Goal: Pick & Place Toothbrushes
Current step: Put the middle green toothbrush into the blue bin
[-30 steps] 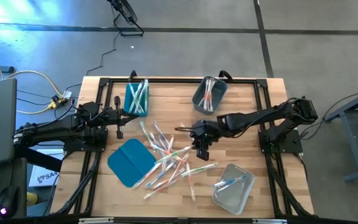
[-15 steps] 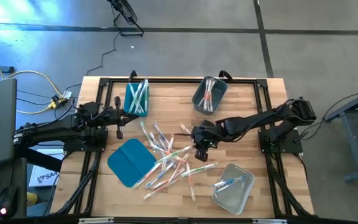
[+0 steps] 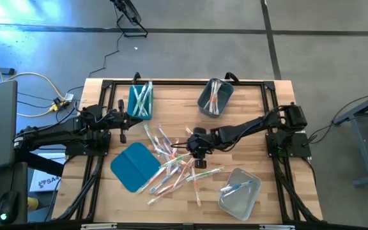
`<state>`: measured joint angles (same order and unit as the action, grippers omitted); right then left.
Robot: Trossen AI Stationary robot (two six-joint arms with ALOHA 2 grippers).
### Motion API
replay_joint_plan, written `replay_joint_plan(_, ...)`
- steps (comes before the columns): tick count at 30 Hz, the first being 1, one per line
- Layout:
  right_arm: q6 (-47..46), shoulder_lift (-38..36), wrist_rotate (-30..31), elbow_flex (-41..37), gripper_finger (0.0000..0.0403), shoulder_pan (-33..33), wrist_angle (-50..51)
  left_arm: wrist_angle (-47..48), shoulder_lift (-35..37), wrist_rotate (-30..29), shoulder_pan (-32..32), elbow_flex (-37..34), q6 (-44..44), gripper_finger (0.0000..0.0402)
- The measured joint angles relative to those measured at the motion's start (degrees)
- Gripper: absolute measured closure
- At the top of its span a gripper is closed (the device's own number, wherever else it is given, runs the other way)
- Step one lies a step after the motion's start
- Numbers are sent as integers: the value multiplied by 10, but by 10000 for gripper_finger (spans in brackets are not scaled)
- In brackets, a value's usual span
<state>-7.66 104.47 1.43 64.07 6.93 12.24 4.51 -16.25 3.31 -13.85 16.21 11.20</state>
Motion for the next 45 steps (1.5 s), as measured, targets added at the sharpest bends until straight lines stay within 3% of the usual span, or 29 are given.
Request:
replay_joint_plan(15,5,62,-2,0,312,-3,-27,0,0,0,0,0,0,402)
replay_joint_plan(26,19,65,2,0,312,-3,-32,1,0,0,0,0,0,402)
replay_joint_plan(37,19,65,1,0,389,-3,-32,1,0,1,0,0,0,402)
replay_joint_plan(45,19,58,0,0,395,-3,-24,1,0,1,0,0,0,402)
